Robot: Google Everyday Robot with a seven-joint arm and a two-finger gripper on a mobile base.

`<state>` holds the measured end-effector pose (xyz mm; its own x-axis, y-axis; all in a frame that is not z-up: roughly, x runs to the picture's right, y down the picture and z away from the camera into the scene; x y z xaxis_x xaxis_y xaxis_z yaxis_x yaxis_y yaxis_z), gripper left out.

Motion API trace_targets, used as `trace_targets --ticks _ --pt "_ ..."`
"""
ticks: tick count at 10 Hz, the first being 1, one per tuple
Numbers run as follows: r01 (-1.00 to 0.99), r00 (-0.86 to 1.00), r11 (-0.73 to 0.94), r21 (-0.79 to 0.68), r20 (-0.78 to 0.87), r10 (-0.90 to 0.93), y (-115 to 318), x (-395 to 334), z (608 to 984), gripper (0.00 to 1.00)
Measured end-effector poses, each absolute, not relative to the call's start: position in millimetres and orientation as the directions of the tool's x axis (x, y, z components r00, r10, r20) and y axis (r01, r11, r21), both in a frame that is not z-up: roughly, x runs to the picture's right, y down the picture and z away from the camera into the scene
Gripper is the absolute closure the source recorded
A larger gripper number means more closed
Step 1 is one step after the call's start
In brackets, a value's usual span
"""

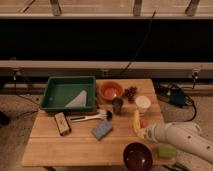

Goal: Place banana in paper cup

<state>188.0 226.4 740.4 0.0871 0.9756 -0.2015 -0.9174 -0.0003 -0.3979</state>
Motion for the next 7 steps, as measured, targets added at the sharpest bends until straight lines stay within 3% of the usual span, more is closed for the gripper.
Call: trace_targets --ticks 7 --pt "-0.916 0.093 0.018 -0.400 -0.169 0.981 203.2 210.5 723.4 0.92"
